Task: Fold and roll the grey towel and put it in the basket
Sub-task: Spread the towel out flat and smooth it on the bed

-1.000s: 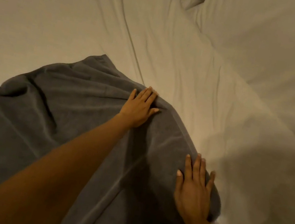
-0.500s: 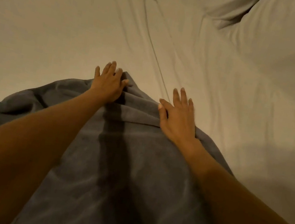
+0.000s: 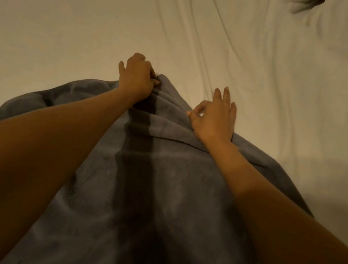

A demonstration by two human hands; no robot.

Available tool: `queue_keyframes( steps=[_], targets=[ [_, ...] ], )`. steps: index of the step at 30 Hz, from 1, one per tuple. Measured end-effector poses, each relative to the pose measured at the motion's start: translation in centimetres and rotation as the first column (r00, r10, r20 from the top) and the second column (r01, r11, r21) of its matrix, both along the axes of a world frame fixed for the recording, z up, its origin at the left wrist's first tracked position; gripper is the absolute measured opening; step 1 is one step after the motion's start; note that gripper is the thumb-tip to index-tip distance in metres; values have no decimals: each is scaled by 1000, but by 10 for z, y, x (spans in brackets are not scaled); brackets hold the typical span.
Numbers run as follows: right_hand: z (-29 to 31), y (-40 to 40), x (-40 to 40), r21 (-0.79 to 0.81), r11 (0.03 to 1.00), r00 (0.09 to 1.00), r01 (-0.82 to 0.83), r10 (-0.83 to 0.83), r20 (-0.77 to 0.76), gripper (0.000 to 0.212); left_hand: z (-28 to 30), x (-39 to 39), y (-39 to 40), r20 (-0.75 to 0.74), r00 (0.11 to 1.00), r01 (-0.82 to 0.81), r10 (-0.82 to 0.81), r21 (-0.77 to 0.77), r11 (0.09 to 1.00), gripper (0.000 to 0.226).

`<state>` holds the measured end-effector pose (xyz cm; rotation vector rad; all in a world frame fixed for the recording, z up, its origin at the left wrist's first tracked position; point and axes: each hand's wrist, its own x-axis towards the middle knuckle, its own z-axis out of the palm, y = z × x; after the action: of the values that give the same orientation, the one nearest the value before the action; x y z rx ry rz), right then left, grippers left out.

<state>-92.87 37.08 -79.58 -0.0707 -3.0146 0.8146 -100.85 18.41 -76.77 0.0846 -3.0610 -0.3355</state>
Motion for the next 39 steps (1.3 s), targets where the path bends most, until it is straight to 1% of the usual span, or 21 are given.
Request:
queue_keyframes(
  steps=[3, 5, 7, 11, 14, 18, 21, 24, 28, 29, 31, 34, 37, 39],
  targets=[
    [2, -2, -3, 30, 999, 1000, -15, 14, 22, 16, 2, -14, -2, 130, 988, -84, 89, -43, 996, 32],
    [3, -1, -5, 56, 998, 1000, -24, 24, 1, 18, 3, -19, -1, 172, 981, -80, 95, -95, 992, 34],
    [5, 3, -9, 75, 997, 999, -11, 13, -31, 18, 4, -22, 3, 144, 988, -46, 64, -127, 991, 32],
    [9, 19, -28, 58, 996, 993, 73, -68, -94, 19, 19, -40, 18, 40, 999, 5, -1, -104, 995, 27],
    [12, 27, -49, 47, 994, 989, 99, -93, -112, 18, 36, -66, 32, -15, 998, 65, -68, -136, 989, 30],
    [13, 32, -82, 71, 979, 969, 192, -178, -170, 20, 49, -96, 53, -117, 990, 66, -85, -155, 986, 29],
    [1, 38, -93, 76, 968, 957, 238, -220, -191, 24, 35, -98, 66, -175, 982, 52, -76, -136, 989, 26],
    [-15, 37, -88, 73, 977, 963, 202, -184, -195, 31, 4, -80, 71, -184, 983, 15, -26, -60, 998, 36],
    [-28, 35, -78, 25, 988, 953, 154, -142, -267, 40, -34, -39, 77, -133, 990, 50, -54, -31, 998, 61],
    [-30, 35, -78, 17, 991, 952, 133, -123, -281, 42, -39, -31, 76, -116, 991, 57, -59, -14, 998, 64],
    [-31, 35, -77, 63, 995, 959, 83, -63, -278, 45, -48, -23, 72, -42, 996, 80, -79, 33, 996, 66],
    [-33, 36, -80, 188, 982, 985, 9, 24, -171, 48, -54, -23, 68, 91, 987, 131, -132, 25, 991, 68],
    [-31, 39, -78, 232, 971, 996, -48, 64, -63, 53, -50, -25, 69, 162, 977, 140, -141, 18, 990, 70],
    [-26, 41, -68, 265, 963, 999, -49, 50, 5, 55, -45, -20, 67, 211, 965, 155, -155, 17, 988, 70]
  ],
)
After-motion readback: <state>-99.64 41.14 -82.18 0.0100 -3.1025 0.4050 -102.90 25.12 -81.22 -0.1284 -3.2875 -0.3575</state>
